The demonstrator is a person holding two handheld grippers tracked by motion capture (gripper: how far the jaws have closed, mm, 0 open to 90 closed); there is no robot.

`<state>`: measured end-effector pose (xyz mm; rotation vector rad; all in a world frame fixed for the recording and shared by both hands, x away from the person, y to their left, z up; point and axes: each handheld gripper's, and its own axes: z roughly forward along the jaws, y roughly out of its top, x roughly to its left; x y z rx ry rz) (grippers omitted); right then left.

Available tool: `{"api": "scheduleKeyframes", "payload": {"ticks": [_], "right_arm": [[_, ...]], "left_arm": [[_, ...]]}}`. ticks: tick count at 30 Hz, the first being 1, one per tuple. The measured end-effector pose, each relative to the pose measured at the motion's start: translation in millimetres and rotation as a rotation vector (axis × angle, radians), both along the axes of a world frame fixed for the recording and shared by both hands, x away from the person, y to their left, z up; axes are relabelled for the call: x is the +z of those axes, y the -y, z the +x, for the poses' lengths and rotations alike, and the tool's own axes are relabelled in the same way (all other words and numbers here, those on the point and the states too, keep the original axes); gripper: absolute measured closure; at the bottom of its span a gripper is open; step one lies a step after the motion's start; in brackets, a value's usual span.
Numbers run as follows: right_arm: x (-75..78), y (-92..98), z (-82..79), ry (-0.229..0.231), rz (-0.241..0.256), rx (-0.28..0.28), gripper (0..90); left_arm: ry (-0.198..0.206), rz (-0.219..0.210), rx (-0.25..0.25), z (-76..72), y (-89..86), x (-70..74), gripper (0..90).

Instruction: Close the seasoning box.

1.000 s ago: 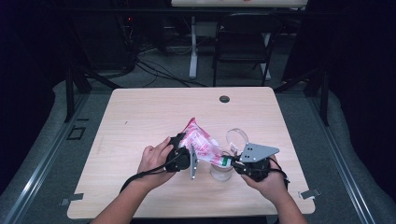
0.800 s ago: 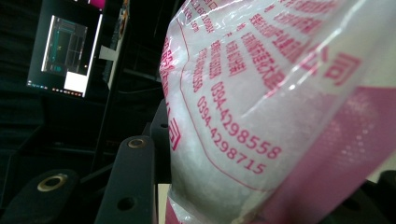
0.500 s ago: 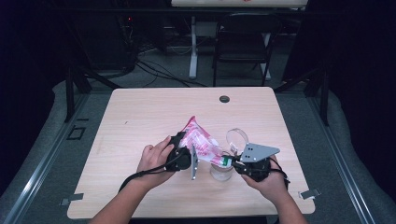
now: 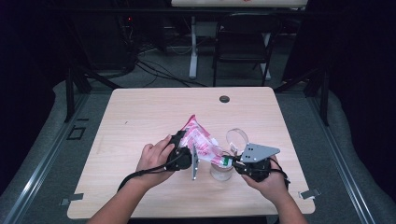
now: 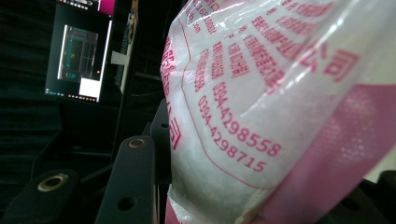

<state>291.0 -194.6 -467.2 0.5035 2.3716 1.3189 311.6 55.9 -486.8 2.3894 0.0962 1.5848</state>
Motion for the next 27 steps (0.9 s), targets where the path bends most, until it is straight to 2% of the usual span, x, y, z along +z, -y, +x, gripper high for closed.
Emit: {"api": "scheduleKeyframes", "payload": {"ticks": [4, 27], "right_arm": [[0.3, 1.2, 0.1, -0.001, -0.001, -0.002, 90.0], [-1.8, 4.5, 1.1, -0.007, -0.008, -0.011, 90.0]], "left_arm": [[0.013, 0.002, -0.008, 0.2, 0.9, 1.1, 60.9], [0.023, 0.010, -0.012, -2.1, 4.3, 4.1, 61.5]]}}
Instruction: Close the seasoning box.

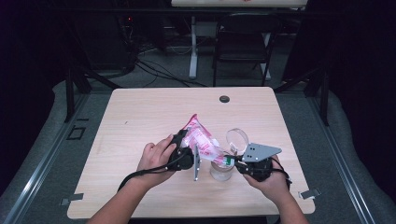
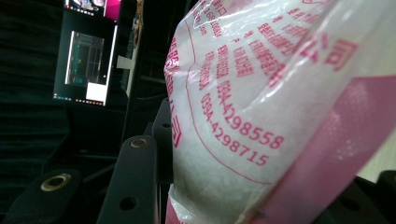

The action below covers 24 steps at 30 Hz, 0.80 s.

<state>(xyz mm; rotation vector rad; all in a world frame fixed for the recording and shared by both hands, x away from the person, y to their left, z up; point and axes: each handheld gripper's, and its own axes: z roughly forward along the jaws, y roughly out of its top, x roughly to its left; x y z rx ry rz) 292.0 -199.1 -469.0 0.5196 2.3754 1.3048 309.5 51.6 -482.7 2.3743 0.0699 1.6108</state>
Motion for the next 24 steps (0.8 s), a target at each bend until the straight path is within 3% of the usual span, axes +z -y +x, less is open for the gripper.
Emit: {"api": "scheduleKeyframes", "payload": {"ticks": [24], "right_arm": [[-7.4, -1.6, 2.2, -0.015, -0.026, -0.006, 90.0]], "left_arm": [[0.008, 0.009, 0.002, 0.2, 0.9, -2.5, 62.0]]}}
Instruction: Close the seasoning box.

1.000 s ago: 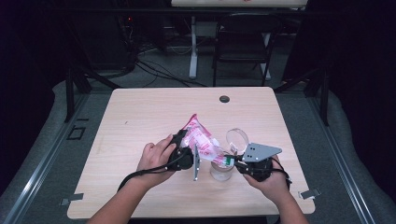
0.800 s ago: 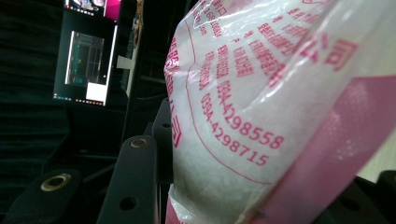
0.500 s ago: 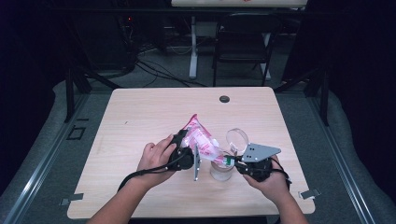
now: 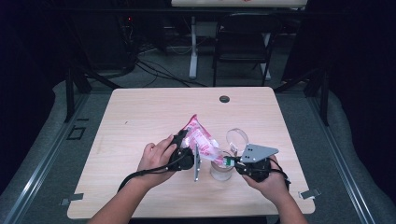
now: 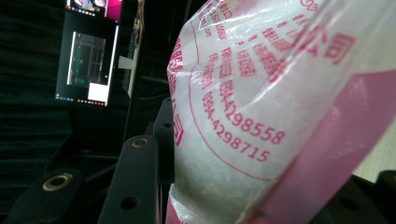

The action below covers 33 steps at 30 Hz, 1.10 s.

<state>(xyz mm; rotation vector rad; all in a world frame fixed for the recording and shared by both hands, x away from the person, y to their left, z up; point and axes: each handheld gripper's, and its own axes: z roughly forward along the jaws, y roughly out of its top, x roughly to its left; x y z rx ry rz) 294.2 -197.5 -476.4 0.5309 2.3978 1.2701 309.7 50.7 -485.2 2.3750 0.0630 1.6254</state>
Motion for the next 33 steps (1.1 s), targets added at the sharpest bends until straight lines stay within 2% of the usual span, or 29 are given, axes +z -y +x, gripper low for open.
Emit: {"api": "scheduleKeyframes", "payload": {"ticks": [27, 33], "right_arm": [[-2.4, 0.9, 1.1, -0.005, -0.004, -0.004, 90.0], [-2.7, 0.9, 1.2, -0.006, -0.006, -0.004, 90.0]], "left_arm": [[0.017, 0.002, -0.006, -1.0, 1.8, 4.0, 62.4], [0.033, 0.009, -0.011, -1.2, 2.2, 5.3, 62.4]]}}
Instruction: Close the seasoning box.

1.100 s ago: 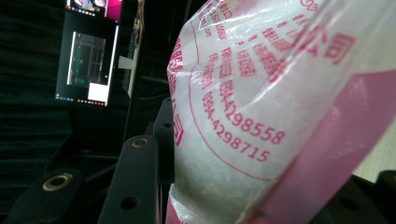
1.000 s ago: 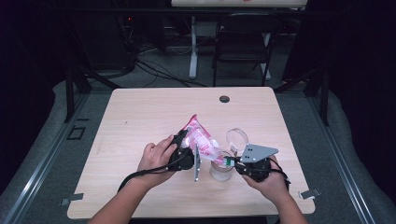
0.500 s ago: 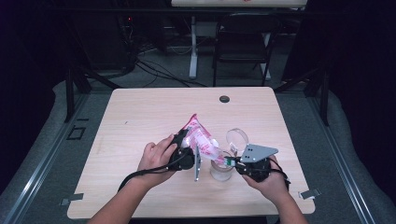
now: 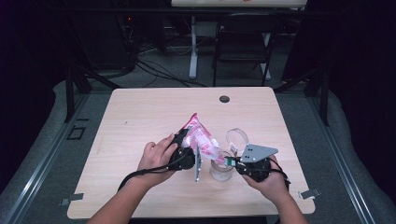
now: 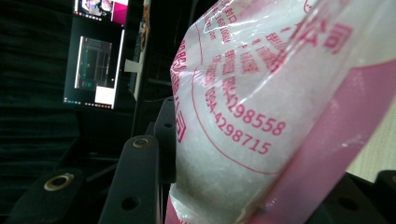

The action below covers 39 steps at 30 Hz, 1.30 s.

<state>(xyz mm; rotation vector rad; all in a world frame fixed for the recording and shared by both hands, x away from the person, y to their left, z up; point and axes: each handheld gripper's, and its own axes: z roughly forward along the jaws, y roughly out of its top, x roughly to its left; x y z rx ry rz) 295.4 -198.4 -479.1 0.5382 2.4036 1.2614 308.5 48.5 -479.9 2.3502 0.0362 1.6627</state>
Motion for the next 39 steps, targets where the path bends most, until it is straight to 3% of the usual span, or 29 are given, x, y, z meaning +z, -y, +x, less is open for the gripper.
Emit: {"api": "scheduleKeyframes", "payload": {"ticks": [39], "right_arm": [[-2.4, 2.6, 0.6, -0.009, -0.005, -0.006, 90.0]], "left_arm": [[0.015, 0.011, -0.008, -1.7, 4.7, 4.2, 63.0]]}}
